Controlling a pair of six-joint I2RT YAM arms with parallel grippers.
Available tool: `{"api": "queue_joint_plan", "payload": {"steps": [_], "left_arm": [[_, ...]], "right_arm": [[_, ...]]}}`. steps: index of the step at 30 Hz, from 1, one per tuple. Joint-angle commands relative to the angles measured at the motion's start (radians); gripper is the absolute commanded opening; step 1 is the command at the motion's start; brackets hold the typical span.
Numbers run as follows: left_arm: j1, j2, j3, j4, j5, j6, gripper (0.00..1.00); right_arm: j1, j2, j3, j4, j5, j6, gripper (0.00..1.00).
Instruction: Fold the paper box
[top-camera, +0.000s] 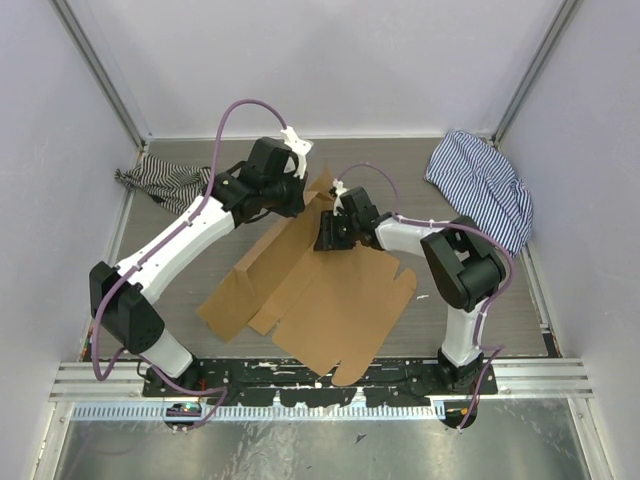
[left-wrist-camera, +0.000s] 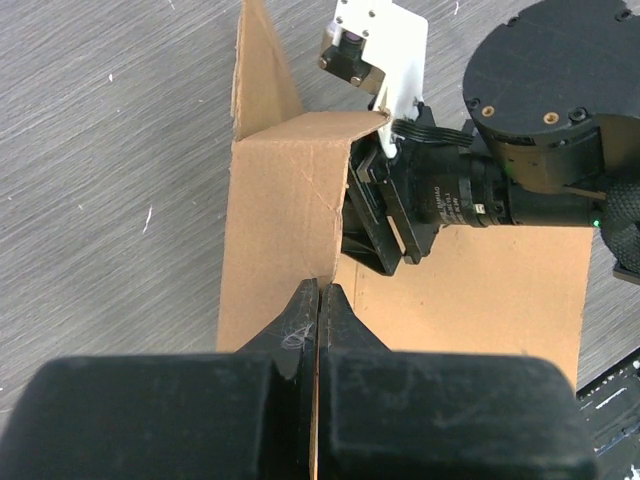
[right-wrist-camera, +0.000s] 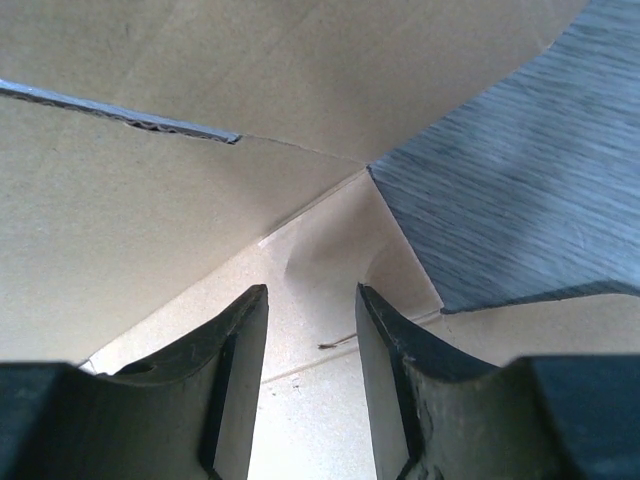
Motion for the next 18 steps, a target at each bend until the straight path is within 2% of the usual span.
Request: {"api": "queue_joint_plan", "payload": {"steps": [1,7,12,18], "left_arm": [[-0.001,-0.03,-0.002,-0.067,-0.016,-0.006,0.0],[-0.001,-0.034,0.018,-0.091,-0.063,0.01,0.0],[-0.001,-0.035,0.024,-0.095,-0.081,0.006,0.0],[-0.001,-0.025,0.039,-0.108,-0.081,-0.003,0.0]], "right_arm": [[0.001,-0.098,-0.02,-0.064,0.124,-0.001,0.47],[0.001,-0.274,0.014,-0.159,0.204,-0.036,0.51],[0.029,-0.42,-0.023,-0.223,0.231,-0.075,0.51],[0.255,-0.613,-0.192,-0.171,0.339,-0.102,0.51]]}}
